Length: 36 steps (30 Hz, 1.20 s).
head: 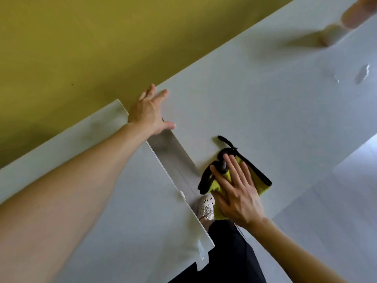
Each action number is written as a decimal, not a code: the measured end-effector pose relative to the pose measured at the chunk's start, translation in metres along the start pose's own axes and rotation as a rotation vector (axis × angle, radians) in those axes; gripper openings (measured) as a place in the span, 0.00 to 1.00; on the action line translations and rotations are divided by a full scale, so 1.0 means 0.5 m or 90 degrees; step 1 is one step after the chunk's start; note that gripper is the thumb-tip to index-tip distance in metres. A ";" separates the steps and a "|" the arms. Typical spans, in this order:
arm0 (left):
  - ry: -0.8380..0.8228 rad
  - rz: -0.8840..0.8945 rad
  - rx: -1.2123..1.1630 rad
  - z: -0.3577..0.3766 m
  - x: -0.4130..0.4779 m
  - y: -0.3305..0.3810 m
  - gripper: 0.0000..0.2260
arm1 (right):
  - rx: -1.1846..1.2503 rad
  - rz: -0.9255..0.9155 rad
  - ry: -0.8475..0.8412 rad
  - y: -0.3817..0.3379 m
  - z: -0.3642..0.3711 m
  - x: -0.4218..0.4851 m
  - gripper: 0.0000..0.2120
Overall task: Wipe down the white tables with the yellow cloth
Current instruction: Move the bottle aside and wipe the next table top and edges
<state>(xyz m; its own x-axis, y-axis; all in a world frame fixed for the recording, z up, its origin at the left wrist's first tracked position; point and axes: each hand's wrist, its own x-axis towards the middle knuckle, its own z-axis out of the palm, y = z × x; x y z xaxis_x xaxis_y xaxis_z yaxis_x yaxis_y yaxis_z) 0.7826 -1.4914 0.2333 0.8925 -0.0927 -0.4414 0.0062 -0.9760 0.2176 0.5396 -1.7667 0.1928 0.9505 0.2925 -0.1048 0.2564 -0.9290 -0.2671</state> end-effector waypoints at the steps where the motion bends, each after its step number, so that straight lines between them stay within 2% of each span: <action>1: 0.006 -0.002 -0.003 0.000 -0.001 0.001 0.55 | -0.015 0.009 -0.011 0.000 0.000 -0.014 0.34; 3: 0.003 0.003 -0.003 -0.004 -0.001 0.002 0.55 | -0.031 0.032 -0.015 -0.013 0.008 0.035 0.34; 6: -0.001 0.010 -0.003 -0.013 0.000 0.001 0.54 | -0.029 0.054 0.015 -0.071 0.013 0.224 0.34; 9: -0.016 0.004 -0.006 -0.016 -0.001 -0.001 0.46 | -0.028 0.043 0.039 -0.098 0.015 0.348 0.32; 12: -0.039 0.008 -0.022 -0.033 -0.001 -0.014 0.36 | -0.037 -0.027 0.021 -0.074 0.009 0.302 0.32; 16: -0.035 0.008 -0.066 -0.053 0.003 -0.010 0.42 | -0.034 -0.124 -0.046 -0.036 -0.004 0.183 0.33; 19: -0.007 -0.025 -0.094 -0.033 0.004 0.002 0.45 | -0.041 -0.276 -0.078 0.037 -0.020 0.257 0.33; 20: 0.003 -0.032 -0.101 -0.023 0.003 0.001 0.46 | -0.044 -0.283 -0.059 0.070 -0.030 0.319 0.33; 21: 0.016 -0.039 -0.114 -0.015 0.004 -0.004 0.46 | -0.046 -0.242 -0.029 0.099 -0.042 0.392 0.33; 25: 0.057 -0.044 -0.146 0.008 0.007 -0.014 0.52 | -0.003 0.090 0.063 0.166 -0.087 0.621 0.34; 27: 0.062 -0.056 -0.129 0.011 0.009 -0.012 0.59 | 0.009 0.136 0.083 0.117 -0.079 0.628 0.34; 28: 0.070 -0.074 -0.114 0.012 0.011 -0.015 0.62 | 0.007 0.084 0.088 0.078 -0.070 0.609 0.32; 31: 0.076 -0.134 -0.027 0.019 0.011 -0.038 0.63 | 0.003 -0.270 0.005 -0.013 -0.034 0.536 0.29; 33: 0.079 -0.177 0.005 0.026 0.001 -0.054 0.63 | -0.020 -0.407 -0.022 0.008 -0.036 0.553 0.28; 34: 0.087 -0.196 0.012 0.030 -0.005 -0.059 0.65 | -0.019 -0.400 0.001 0.036 -0.040 0.575 0.28; 36: 0.107 -0.225 0.008 0.040 -0.020 -0.067 0.70 | -0.009 -0.255 0.082 0.103 -0.056 0.615 0.28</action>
<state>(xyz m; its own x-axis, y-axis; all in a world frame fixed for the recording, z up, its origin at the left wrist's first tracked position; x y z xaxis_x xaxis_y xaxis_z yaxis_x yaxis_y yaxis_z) 0.7644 -1.4619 0.2131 0.8975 0.2825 -0.3387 0.3222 -0.9444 0.0662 0.8499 -1.7312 0.1738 0.7893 0.6010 0.1256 0.6115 -0.7512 -0.2486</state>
